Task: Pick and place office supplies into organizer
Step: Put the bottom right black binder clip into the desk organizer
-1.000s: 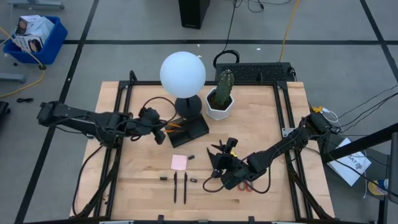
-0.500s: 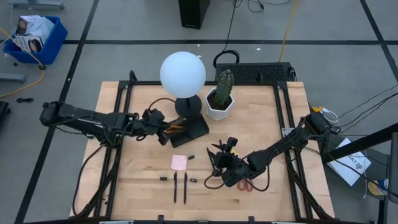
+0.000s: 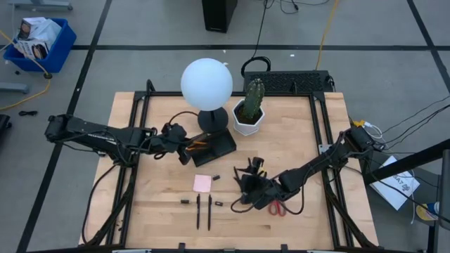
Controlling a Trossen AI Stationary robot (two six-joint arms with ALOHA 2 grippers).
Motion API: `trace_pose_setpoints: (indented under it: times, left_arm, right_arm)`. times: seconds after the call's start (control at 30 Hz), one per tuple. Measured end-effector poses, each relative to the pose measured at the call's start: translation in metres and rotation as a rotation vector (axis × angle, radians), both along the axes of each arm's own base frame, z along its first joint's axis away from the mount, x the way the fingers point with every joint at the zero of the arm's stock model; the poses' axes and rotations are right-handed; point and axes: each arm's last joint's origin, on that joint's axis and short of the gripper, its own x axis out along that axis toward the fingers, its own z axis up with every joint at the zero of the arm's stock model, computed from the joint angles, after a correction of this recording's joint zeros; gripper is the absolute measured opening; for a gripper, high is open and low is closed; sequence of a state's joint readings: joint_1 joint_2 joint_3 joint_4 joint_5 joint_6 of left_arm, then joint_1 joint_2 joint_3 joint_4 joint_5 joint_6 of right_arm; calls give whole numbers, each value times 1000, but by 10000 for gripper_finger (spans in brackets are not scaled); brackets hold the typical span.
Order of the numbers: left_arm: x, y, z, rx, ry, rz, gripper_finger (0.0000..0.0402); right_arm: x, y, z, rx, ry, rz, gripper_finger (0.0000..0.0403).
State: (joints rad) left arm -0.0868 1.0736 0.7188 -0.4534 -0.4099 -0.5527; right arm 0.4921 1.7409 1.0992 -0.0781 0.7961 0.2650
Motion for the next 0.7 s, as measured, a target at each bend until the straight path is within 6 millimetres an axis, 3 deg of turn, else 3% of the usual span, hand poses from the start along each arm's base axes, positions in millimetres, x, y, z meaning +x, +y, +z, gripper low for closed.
trace_pose_setpoints:
  times: [0.2, 0.4, 0.53, 0.7]
  left_arm:
    - [4, -6, 5, 22, -63, -43, 35]
    - [8, -15, 10, 21, -137, -73, 45]
    - [9, -19, 13, 47, -156, -99, 95]
    - [9, -24, 13, 40, -150, -156, 188]
  right_arm:
    - [7, 2, 2, 95, 25, 167, 155]
    - [8, 1, 2, 124, 37, 199, 155]
    - [8, 1, 2, 125, 36, 199, 155]
    - [8, 2, 2, 136, 41, 210, 155]
